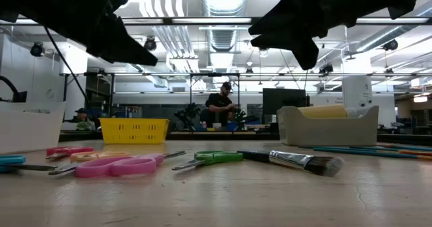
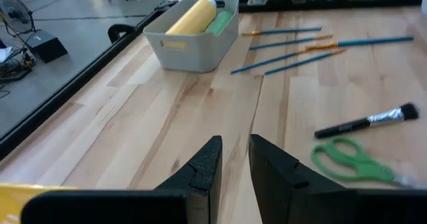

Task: Pick & Place Paint Supplies
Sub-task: Put the black foundation brush into the white bin

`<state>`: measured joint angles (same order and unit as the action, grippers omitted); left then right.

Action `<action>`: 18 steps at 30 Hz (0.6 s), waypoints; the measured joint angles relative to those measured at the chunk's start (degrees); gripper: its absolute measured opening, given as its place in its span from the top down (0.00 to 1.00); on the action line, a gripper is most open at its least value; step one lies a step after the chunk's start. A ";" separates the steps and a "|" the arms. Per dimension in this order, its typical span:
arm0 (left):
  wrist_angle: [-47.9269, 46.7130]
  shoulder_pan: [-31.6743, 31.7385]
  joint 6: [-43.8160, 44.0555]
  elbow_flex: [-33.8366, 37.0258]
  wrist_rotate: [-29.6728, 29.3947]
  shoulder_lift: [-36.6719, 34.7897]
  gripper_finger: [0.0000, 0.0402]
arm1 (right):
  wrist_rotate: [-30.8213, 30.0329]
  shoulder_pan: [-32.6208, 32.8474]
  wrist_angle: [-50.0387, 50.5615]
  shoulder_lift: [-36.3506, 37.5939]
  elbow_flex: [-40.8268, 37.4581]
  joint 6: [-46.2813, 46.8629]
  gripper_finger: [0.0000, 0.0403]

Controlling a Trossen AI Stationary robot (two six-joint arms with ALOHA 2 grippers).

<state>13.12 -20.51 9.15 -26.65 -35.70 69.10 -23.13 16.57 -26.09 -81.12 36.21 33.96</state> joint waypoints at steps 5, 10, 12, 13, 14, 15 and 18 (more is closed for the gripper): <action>-2.34 0.00 -0.01 0.00 -0.02 0.00 0.81 | 4.98 0.03 0.00 0.00 0.00 1.97 0.74; -2.10 0.00 -0.02 -0.04 -0.24 -0.44 0.81 | 6.68 0.03 0.26 0.00 0.00 4.71 0.74; -2.41 0.00 -0.07 -0.04 -0.24 -0.42 0.81 | 6.70 0.03 1.10 0.00 0.00 6.95 0.74; -2.43 0.00 -0.17 -0.04 -0.24 -0.42 0.81 | 6.90 0.03 1.87 0.00 0.00 7.98 0.74; -2.42 0.00 -0.17 -0.04 -0.24 -0.42 0.81 | 7.01 0.03 3.23 0.00 0.08 9.01 0.74; -2.43 0.00 -0.17 -0.04 -0.24 -0.42 0.81 | 7.17 0.03 5.25 0.00 0.42 10.01 0.74; -2.45 0.00 -0.17 -0.04 -0.24 -0.41 0.81 | 8.03 0.06 13.41 -0.02 3.54 13.60 0.74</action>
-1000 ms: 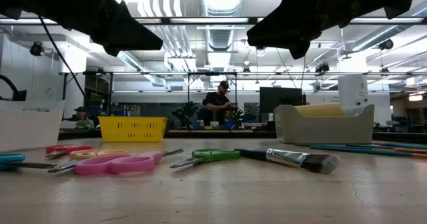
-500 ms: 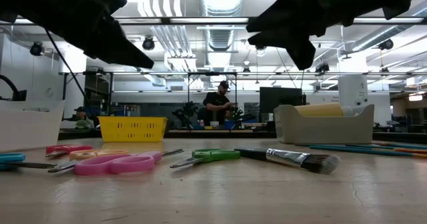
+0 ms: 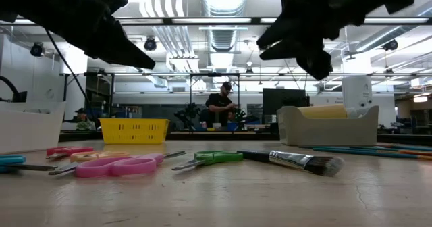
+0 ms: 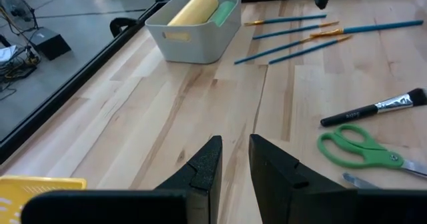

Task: Pick & Place Paint Supplies
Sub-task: Put the black foundation brush into the white bin

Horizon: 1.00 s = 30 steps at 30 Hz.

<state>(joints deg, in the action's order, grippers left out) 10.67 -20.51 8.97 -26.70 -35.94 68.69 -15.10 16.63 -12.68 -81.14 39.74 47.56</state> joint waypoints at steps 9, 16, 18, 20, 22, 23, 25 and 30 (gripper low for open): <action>-0.39 0.02 0.00 0.00 0.00 0.04 0.81 | 0.34 1.89 28.79 -4.97 17.32 5.89 0.74; -1.21 0.02 0.01 0.01 -0.01 0.04 0.81 | 6.61 2.14 39.39 -16.52 28.79 15.09 0.74; -1.50 0.02 0.02 0.02 -0.01 0.04 0.81 | 9.18 2.18 40.75 -20.12 32.18 14.77 0.74; -1.74 0.02 0.02 0.04 -0.02 0.04 0.81 | 9.62 2.29 45.56 -23.40 35.73 14.57 0.74; -1.85 0.02 0.02 0.04 -0.01 0.04 0.81 | 9.60 2.27 50.26 -26.55 38.85 14.93 0.74; -1.85 0.02 0.02 0.04 0.00 0.04 0.81 | 9.54 2.24 51.44 -27.95 40.20 15.11 0.74; -1.94 0.02 0.02 0.04 0.00 0.04 0.81 | 9.13 2.22 53.34 -30.45 42.22 15.29 0.74; -1.97 0.02 0.02 0.04 0.00 0.04 0.81 | 9.14 2.24 55.85 -34.78 45.14 15.39 0.74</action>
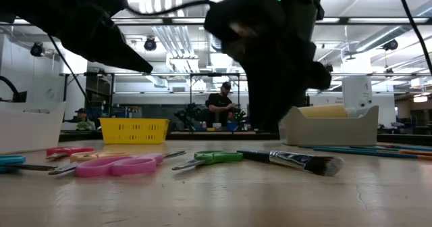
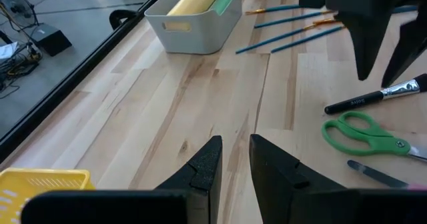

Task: Pick & Place Paint Supplies
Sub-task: Put the black foundation brush into the white bin

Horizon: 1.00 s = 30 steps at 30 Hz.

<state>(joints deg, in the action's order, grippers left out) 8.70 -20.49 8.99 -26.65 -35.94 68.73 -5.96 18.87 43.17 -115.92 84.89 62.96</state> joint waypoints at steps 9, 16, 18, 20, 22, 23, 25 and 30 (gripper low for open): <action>-0.35 0.00 0.02 0.00 -0.02 0.00 0.81 | -1.71 -0.02 -0.87 -1.26 -0.44 0.07 0.74; -0.61 0.00 0.04 0.00 -0.02 0.00 0.81 | -1.73 -0.02 -2.09 -1.99 -0.77 0.07 0.74; -0.65 0.00 0.04 0.00 -0.02 0.00 0.81 | -1.72 -0.02 -2.13 -2.63 -0.79 0.07 0.74; -0.98 0.00 0.04 0.00 0.00 0.00 0.81 | -1.70 -0.02 -2.56 -3.36 -0.79 0.09 0.74; -1.04 0.00 0.04 0.00 -0.02 0.00 0.81 | -1.69 -0.02 -2.75 -4.18 -0.81 0.08 0.74; -1.04 0.00 0.04 0.00 -0.02 0.00 0.81 | -1.72 -0.02 -2.81 -4.57 -0.81 0.07 0.74; -1.07 0.00 0.04 0.00 -0.02 0.00 0.81 | -1.70 -0.02 -2.91 -4.89 -0.77 0.08 0.74; -1.35 -0.02 0.07 0.00 -0.02 0.00 0.81 | -1.46 -0.02 -3.01 -4.91 -0.99 0.09 0.75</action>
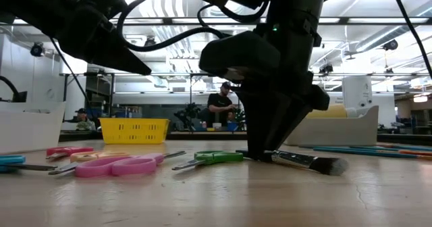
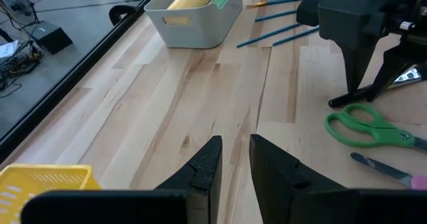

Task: Pick & Place Paint Supplies
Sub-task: Put the black foundation brush into the white bin

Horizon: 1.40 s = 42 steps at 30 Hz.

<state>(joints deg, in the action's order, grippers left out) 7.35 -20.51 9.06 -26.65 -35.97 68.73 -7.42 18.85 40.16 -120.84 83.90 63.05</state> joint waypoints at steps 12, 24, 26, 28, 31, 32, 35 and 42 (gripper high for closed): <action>0.00 0.02 0.00 0.00 0.00 0.02 0.81 | -0.11 -0.04 0.21 0.00 -0.09 0.00 0.92; 0.00 0.02 0.00 0.00 0.00 0.02 0.81 | -0.15 -0.05 0.15 0.00 -0.13 -0.02 0.85; 0.00 0.00 -0.02 0.00 0.00 0.02 0.81 | -0.13 -0.11 0.17 0.16 -0.15 -0.08 0.85; 0.00 0.00 -0.01 0.00 0.00 0.02 0.81 | -0.07 -0.16 0.20 0.40 -0.17 -0.43 0.85; 0.00 0.00 -0.02 0.00 0.00 0.02 0.81 | 0.13 -0.30 0.37 1.04 -0.12 -1.45 0.85; 0.02 -0.01 -0.02 0.00 0.00 0.02 0.81 | -0.01 -0.36 0.45 1.36 -0.05 -1.81 0.85; 0.00 0.01 -0.02 0.00 0.00 0.02 0.81 | -1.55 -0.59 0.85 3.35 0.01 -2.64 0.85; -0.07 0.00 -0.02 0.00 0.00 0.02 0.81 | -7.53 -1.33 -0.42 7.34 0.11 -4.94 0.85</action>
<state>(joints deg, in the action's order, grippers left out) 7.29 -20.50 9.04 -26.65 -35.97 68.75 -14.95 17.52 39.74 -113.50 84.01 58.11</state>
